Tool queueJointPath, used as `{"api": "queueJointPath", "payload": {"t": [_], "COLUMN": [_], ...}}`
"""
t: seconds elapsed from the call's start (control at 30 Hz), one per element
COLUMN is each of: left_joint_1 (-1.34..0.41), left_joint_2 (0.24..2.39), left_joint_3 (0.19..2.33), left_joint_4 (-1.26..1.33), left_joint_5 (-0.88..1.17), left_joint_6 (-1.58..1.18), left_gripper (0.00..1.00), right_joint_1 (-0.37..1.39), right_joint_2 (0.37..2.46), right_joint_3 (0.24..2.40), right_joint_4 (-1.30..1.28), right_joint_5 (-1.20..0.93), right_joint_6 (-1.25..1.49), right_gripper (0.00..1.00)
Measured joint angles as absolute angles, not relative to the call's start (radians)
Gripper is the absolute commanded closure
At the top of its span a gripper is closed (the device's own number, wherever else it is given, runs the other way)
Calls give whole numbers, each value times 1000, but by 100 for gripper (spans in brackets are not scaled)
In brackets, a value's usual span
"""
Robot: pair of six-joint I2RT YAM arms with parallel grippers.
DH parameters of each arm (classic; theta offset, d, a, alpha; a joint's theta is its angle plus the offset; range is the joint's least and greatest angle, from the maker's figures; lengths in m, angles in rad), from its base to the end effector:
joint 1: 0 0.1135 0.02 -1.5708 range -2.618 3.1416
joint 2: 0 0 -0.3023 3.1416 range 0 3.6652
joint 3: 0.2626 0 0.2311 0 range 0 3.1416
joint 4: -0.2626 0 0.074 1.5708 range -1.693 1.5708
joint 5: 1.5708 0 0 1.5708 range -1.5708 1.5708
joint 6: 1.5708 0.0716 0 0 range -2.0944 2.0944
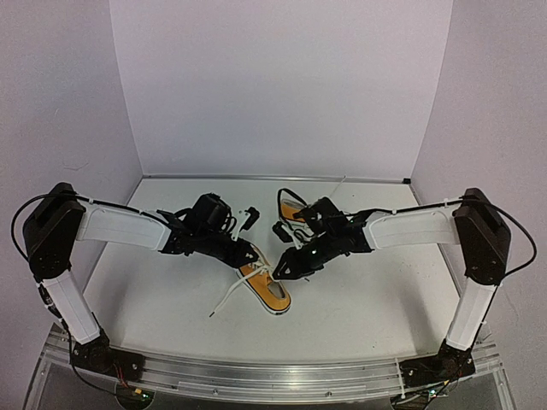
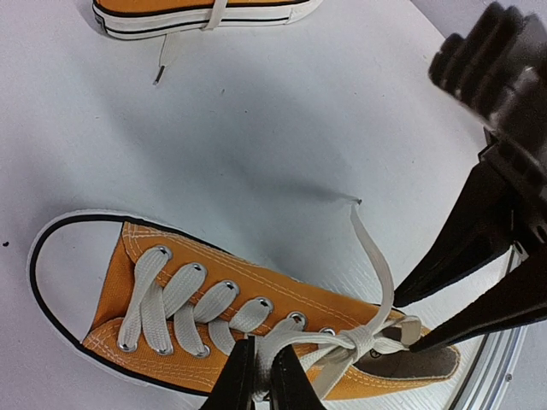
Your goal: Tie the shoes
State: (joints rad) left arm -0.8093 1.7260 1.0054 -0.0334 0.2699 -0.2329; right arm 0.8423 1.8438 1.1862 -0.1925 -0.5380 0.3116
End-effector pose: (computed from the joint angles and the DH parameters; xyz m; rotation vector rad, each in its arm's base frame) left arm 0.2472 -0.2870 0.2121 0.8305 2.2973 -0.8125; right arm 0.2417 0.3260 0.2139 -0.9399 2.4315 1.1320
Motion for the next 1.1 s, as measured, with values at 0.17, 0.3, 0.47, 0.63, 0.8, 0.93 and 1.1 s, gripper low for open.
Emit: {"api": "queueJointPath", "payload": {"t": [0.17, 0.3, 0.47, 0.63, 0.8, 0.93, 1.1], "left_joint_1": [-809, -809, -809, -807, -794, -785, -783], "left_joint_2": [1726, 1726, 1726, 1725, 1708, 1696, 1693], "left_joint_3": [1005, 1005, 1005, 1005, 987, 977, 973], "left_joint_4": [-33, -33, -33, -34, -35, -35, -35], "left_joint_5": [270, 270, 266, 256, 252, 254, 261], "left_joint_6": [-233, -233, -232, -232, -233, -234, -235], "left_gripper": [92, 95, 100, 100, 100, 100, 100], "right_joint_1": [843, 843, 843, 843, 843, 843, 838], "right_joint_2": [1865, 1867, 1866, 1845, 1804, 1790, 1776], "right_joint_3": [1192, 1200, 1201, 1171, 1124, 1102, 1088], "right_joint_4": [-195, -194, -195, -194, -185, -170, -159], "right_joint_5": [-527, -520, -509, -487, -470, -458, -448], "right_joint_6": [311, 310, 307, 307, 307, 307, 307], "right_gripper": [82, 98, 100, 100, 100, 100, 100]}}
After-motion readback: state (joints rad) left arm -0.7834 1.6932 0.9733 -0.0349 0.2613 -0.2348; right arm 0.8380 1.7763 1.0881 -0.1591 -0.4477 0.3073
